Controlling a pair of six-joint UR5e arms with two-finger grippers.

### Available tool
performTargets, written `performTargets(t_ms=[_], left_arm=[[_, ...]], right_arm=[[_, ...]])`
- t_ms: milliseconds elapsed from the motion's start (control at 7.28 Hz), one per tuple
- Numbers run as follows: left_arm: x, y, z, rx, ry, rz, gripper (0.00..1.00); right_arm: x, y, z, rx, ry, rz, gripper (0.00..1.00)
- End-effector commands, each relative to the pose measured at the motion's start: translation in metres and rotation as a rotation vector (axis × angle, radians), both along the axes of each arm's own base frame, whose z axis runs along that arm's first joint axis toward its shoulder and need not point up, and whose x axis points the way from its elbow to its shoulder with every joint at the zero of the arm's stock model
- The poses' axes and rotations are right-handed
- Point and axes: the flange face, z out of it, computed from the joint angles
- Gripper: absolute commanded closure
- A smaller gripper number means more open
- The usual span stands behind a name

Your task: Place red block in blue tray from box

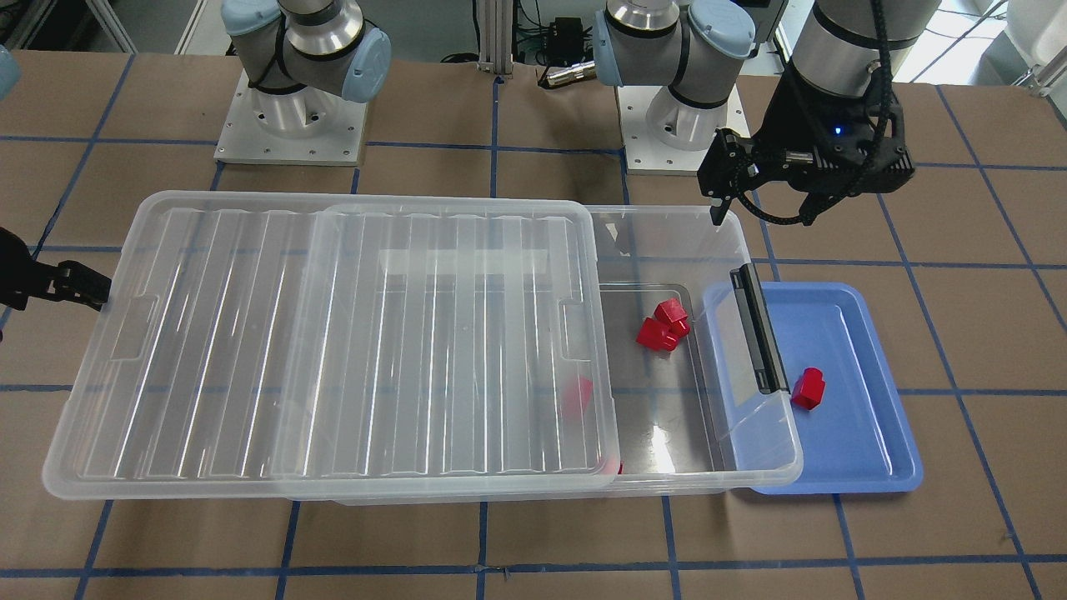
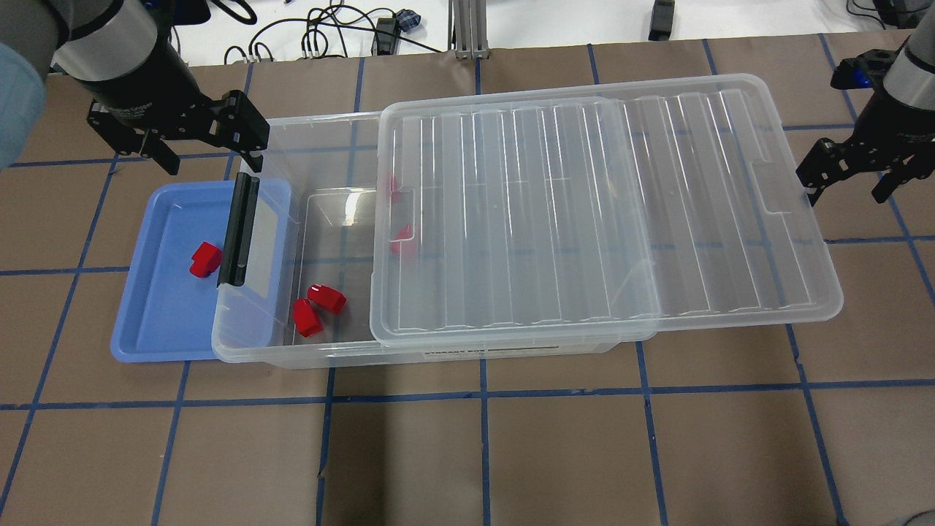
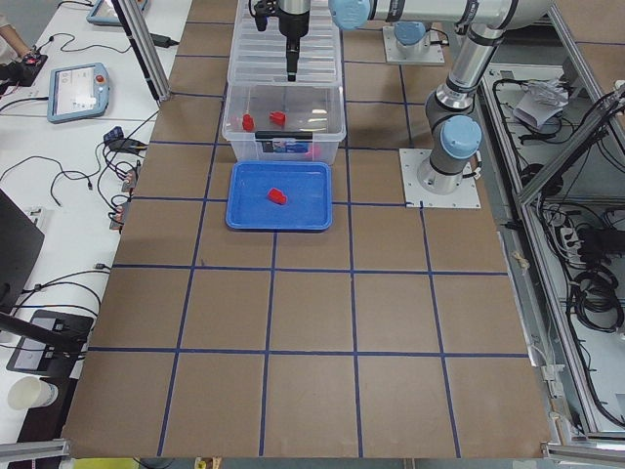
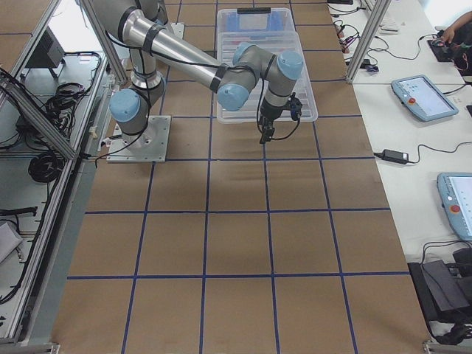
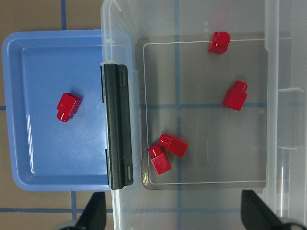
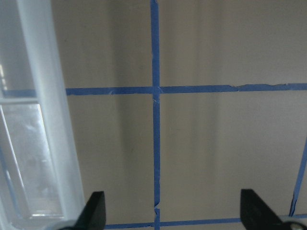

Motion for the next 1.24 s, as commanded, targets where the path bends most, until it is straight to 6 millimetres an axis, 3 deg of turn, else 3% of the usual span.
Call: performTargets(t_ms=[0,275,1099], left_arm=[[-0.007,-0.003,0.001,0.029,0.041,-0.002,0.00],[-0.006,-0.016,-0.006,0.041,0.043,-0.001,0.00],[-0.004,-0.019,-0.004,0.047,0.015,-0.010,0.00]], right_arm=[[0.019,0.001,0.000,0.019,-0.006,-0.010,0.00],[0.032,-0.001,-0.001,0.011,-0.024,-0.068,0.00],[0.120,-0.005,0.002,-0.002,-0.011,-0.127,0.00]])
